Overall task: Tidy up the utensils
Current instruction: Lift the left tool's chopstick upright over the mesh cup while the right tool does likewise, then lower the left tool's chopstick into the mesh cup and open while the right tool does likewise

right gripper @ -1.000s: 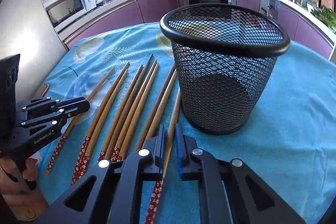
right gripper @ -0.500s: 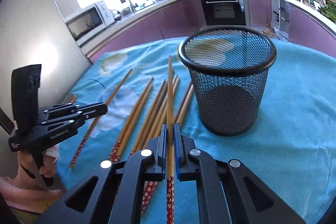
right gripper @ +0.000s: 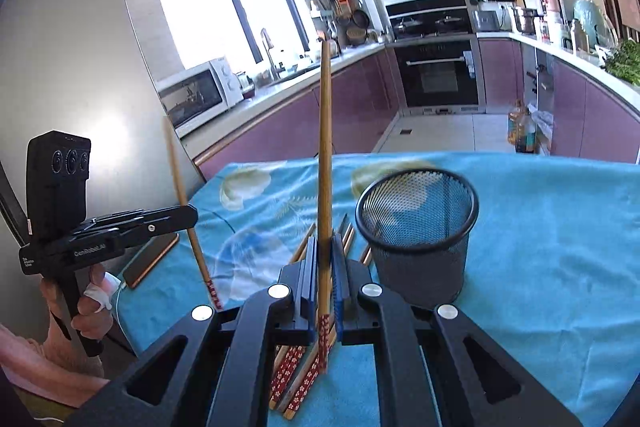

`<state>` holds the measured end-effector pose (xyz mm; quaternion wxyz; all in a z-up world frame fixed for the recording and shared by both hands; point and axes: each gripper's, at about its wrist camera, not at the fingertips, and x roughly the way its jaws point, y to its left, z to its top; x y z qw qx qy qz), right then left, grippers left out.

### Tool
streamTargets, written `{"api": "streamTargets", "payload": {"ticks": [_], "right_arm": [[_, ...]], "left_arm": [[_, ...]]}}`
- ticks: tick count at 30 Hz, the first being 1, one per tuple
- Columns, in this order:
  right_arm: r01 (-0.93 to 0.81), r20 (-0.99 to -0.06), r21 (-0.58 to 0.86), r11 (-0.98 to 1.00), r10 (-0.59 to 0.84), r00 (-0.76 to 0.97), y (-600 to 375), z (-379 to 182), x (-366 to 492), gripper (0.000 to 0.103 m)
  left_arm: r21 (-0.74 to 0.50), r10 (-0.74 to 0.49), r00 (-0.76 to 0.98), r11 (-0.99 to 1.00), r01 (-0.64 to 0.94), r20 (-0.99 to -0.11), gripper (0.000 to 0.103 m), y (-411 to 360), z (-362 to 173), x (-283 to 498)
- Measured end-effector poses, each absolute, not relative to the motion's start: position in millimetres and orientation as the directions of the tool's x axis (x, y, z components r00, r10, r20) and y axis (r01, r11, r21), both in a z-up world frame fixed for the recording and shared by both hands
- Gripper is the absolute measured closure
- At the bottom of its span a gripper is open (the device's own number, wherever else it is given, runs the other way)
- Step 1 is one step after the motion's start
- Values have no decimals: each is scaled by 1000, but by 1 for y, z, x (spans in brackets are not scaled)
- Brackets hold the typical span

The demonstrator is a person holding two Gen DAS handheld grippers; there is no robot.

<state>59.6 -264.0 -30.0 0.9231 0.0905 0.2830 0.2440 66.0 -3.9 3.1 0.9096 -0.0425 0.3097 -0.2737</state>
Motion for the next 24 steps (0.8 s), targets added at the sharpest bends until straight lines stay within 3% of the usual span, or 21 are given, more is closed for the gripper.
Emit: {"api": "streamTargets", "payload": {"ticks": [15, 20, 24], "right_arm": [[-395, -334, 240, 887, 458, 824, -304, 40, 69, 97], [-366, -311, 214, 906, 419, 853, -313, 49, 79, 97], [-344, -354, 197, 918, 394, 848, -313, 36, 94, 97]], "left_arm": [[-283, -655, 675, 755, 591, -340, 96, -51, 75, 95], [-265, -667, 672, 745, 612, -322, 96, -76, 83, 114], [-242, -647, 665, 759, 604, -373, 95, -99, 72, 132]]}}
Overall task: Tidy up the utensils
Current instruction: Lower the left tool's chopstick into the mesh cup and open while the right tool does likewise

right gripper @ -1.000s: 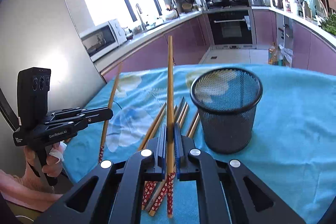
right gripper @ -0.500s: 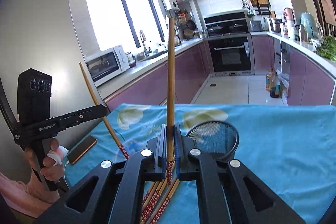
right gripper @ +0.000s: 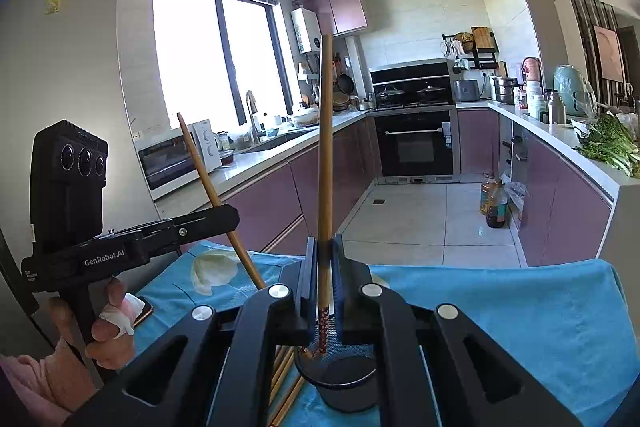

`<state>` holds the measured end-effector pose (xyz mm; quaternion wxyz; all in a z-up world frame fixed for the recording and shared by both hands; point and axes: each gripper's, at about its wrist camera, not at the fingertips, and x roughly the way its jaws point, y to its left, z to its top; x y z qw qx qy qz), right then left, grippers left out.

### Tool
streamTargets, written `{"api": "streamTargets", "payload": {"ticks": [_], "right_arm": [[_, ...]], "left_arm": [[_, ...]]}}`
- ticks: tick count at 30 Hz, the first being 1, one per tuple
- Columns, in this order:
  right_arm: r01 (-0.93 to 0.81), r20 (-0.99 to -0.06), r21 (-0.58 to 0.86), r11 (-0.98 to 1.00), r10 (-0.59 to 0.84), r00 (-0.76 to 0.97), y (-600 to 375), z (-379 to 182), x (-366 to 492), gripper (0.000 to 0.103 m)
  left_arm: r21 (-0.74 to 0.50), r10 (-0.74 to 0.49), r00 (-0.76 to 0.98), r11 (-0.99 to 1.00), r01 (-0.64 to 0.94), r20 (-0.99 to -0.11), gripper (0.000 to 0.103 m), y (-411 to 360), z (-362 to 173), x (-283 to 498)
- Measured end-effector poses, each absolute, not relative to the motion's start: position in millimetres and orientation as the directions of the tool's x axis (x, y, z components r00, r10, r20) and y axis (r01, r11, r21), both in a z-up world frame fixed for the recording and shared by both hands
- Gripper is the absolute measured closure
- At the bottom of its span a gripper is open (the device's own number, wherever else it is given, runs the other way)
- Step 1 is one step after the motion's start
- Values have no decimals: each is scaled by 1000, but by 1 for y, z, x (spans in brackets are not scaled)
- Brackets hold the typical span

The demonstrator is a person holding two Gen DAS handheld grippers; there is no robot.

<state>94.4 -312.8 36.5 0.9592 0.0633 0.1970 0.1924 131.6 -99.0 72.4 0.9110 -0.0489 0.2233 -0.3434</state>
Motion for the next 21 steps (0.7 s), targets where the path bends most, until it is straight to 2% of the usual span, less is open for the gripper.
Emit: {"api": "streamTargets", "payload": {"ticks": [7, 13, 21], "right_arm": [[-334, -478, 194, 923, 386, 789, -301, 2, 115, 97], [-329, -573, 191, 925, 377, 728, -293, -17, 128, 97], [-306, -600, 204, 930, 366, 711, -288, -26, 142, 96]], "left_arm": [[-220, -617, 608, 770, 599, -500, 95, -121, 24, 151], [-198, -596, 581, 772, 603, -554, 95, -129, 2, 160], [-195, -575, 578, 786, 586, -579, 95, -135, -3, 171]]}}
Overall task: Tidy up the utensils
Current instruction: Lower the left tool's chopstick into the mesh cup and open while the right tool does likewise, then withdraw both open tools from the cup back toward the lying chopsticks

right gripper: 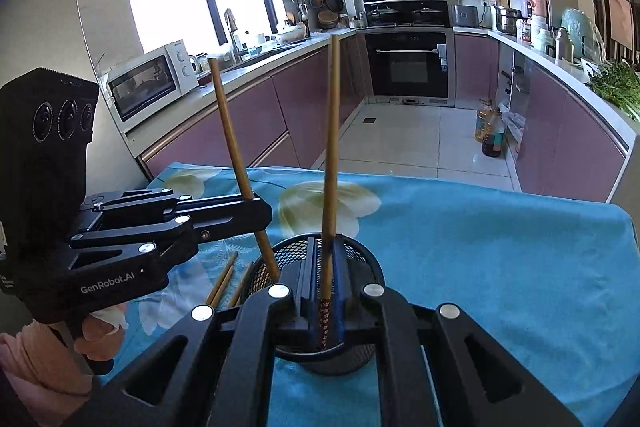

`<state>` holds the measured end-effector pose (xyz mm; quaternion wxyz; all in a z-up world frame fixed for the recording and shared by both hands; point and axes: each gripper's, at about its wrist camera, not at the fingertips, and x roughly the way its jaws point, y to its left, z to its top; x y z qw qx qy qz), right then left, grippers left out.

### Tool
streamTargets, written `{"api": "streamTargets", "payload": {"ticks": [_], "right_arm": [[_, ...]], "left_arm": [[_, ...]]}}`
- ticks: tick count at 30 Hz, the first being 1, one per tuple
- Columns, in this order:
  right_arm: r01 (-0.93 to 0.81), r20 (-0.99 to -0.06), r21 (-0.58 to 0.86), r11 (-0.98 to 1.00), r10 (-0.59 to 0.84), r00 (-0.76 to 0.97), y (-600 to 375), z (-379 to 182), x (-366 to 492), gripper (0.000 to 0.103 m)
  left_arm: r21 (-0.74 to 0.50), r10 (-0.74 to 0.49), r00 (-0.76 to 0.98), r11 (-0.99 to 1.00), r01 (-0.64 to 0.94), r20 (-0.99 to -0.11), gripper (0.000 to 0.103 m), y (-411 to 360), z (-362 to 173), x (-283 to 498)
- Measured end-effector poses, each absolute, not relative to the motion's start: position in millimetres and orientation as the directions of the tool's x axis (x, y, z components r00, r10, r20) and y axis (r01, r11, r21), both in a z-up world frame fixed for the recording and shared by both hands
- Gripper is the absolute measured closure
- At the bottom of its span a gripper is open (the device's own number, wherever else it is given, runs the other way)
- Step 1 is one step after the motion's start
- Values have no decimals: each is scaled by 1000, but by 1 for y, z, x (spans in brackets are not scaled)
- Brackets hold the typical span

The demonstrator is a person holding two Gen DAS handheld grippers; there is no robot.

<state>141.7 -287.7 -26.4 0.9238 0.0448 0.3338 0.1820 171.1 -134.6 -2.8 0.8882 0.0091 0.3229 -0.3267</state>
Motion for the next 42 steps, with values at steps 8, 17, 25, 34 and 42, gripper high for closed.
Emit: {"api": "streamTargets", "payload": {"ticks": [8, 17, 25, 34, 42], "right_arm": [[-296, -586, 228, 928, 373, 720, -287, -28, 143, 95], [-384, -501, 199, 902, 430, 751, -287, -14, 90, 66], [-461, -576, 202, 864, 486, 658, -262, -48, 61, 61], [-391, -692, 246, 887, 443, 570, -240, -100, 71, 62], [-372, -719, 227, 900, 412, 559, -232, -111, 73, 63]], "left_arm": [[-184, -556, 607, 805, 565, -568, 91, -125, 0, 159], [-163, -506, 701, 852, 498, -502, 67, -63, 6, 117], [-139, -428, 666, 886, 442, -611, 65, -28, -42, 98], [-143, -381, 592, 902, 408, -710, 65, -26, -89, 93], [-150, -366, 551, 906, 397, -750, 65, -32, -104, 97]]}}
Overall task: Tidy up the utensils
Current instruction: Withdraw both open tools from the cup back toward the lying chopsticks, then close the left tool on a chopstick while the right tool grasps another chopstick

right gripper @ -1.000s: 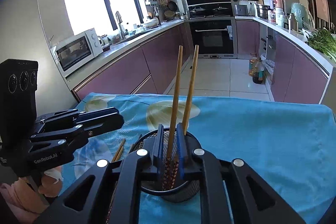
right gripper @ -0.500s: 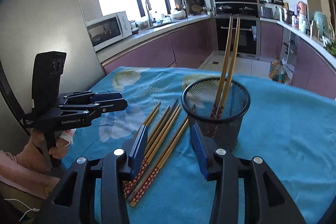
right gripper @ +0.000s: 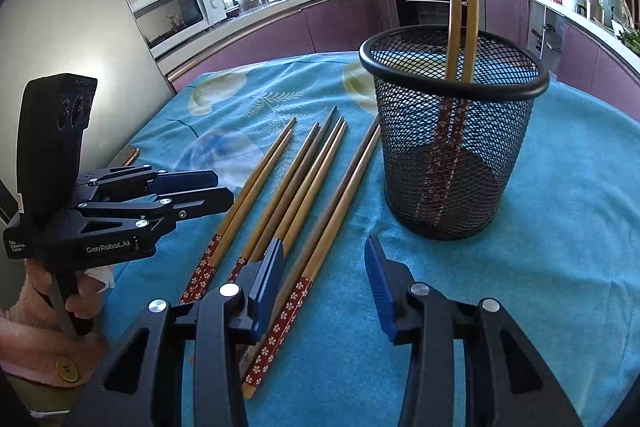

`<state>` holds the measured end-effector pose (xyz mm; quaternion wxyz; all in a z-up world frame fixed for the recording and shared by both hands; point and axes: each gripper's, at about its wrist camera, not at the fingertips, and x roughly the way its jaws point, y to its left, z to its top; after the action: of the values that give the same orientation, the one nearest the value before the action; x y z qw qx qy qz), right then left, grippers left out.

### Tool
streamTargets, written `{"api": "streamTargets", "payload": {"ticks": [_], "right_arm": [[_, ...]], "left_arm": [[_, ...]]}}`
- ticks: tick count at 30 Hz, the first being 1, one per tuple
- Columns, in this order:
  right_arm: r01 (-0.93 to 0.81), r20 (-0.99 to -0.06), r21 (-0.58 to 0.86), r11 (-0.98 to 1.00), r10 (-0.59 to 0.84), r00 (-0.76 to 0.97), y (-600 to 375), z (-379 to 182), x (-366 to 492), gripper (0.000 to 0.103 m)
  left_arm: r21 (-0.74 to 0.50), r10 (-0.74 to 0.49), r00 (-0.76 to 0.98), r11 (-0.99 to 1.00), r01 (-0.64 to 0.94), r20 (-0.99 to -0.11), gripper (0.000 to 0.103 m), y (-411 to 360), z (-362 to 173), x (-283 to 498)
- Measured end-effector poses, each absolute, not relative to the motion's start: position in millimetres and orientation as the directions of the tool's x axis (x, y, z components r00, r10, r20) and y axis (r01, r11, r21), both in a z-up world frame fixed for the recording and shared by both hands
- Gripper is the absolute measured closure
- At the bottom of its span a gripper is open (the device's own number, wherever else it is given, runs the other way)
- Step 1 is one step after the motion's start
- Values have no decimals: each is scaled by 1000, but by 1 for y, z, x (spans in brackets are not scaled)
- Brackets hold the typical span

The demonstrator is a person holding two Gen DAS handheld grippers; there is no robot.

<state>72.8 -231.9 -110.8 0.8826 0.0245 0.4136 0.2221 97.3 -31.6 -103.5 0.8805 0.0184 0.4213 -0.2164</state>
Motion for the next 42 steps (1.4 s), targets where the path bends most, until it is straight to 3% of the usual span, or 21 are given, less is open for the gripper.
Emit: {"api": "streamTargets", "payload": {"ticks": [22, 35, 40, 42], "right_arm": [[-339, -748, 177, 924, 350, 564, -231, -116, 79, 68], [-332, -767, 71, 940, 265, 584, -211, -118, 91, 72], [-308, -769, 99, 946, 269, 580, -213, -117, 99, 81], [-295, -766, 127, 947, 282, 578, -216, -118, 99, 90]], "left_arm": [[-130, -337, 533, 912, 389, -776, 67, -33, -113, 105], [-101, -309, 533, 918, 383, -787, 68, -31, -113, 116], [-95, -299, 538, 923, 374, -788, 71, -33, -113, 122], [-97, -296, 542, 926, 365, -786, 75, -32, -113, 122]]}}
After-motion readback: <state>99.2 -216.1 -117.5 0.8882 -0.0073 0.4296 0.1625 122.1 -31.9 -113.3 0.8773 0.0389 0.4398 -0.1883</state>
